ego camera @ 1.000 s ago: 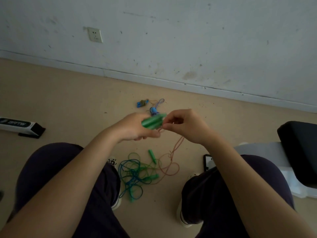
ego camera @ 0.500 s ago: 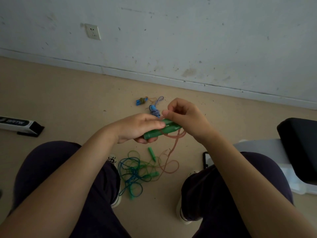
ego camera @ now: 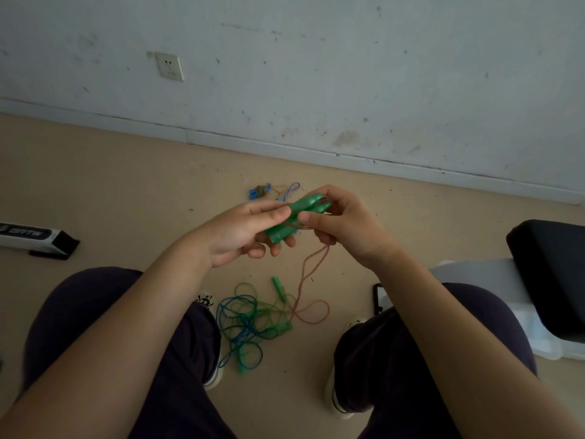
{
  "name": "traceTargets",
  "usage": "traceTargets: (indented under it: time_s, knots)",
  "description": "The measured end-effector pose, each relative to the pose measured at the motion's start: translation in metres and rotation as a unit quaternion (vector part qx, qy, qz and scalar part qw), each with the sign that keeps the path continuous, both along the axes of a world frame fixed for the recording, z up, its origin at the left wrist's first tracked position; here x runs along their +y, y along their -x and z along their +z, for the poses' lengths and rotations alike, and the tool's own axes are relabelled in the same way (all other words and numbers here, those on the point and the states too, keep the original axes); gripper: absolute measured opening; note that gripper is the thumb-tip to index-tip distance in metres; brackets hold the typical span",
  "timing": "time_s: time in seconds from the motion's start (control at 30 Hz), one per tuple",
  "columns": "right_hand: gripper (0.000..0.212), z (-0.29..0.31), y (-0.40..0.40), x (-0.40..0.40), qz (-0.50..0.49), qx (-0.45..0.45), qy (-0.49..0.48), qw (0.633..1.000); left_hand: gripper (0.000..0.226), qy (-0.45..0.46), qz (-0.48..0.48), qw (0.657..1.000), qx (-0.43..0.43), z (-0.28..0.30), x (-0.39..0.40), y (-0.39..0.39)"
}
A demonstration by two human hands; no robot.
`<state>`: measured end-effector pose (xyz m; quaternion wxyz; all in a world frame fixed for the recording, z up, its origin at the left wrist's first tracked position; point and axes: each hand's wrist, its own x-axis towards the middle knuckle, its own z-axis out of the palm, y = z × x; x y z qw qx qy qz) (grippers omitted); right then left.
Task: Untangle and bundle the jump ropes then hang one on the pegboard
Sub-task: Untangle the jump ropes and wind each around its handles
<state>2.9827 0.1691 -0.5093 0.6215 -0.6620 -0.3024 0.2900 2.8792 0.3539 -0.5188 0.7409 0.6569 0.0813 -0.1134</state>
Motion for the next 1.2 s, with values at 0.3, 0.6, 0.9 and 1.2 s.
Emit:
traceTargets:
  time_s: [0.3, 0.6, 0.9, 1.2]
  knots:
    - [0.013, -0.001, 0.009, 0.009, -0.059, -0.076, 0.031, 0.995, 0.036, -0.086, -0.017, 0.996, 0.016, -0.001, -0.010, 0.000]
    - [0.027, 0.001, 0.006, 0.009, -0.063, -0.011, 0.011, 0.998, 0.030, -0.077, -0.047, 0.996, 0.002, -0.002, -0.010, -0.002]
    - [0.033, -0.010, 0.002, 0.007, 0.061, 0.114, -0.016, 0.991, 0.045, -0.033, -0.016, 0.998, -0.045, -0.007, -0.006, -0.002]
    - [0.049, -0.013, 0.003, 0.011, -0.016, -0.072, 0.164, 0.984, 0.045, 0.008, 0.020, 0.997, -0.075, -0.010, -0.005, -0.002]
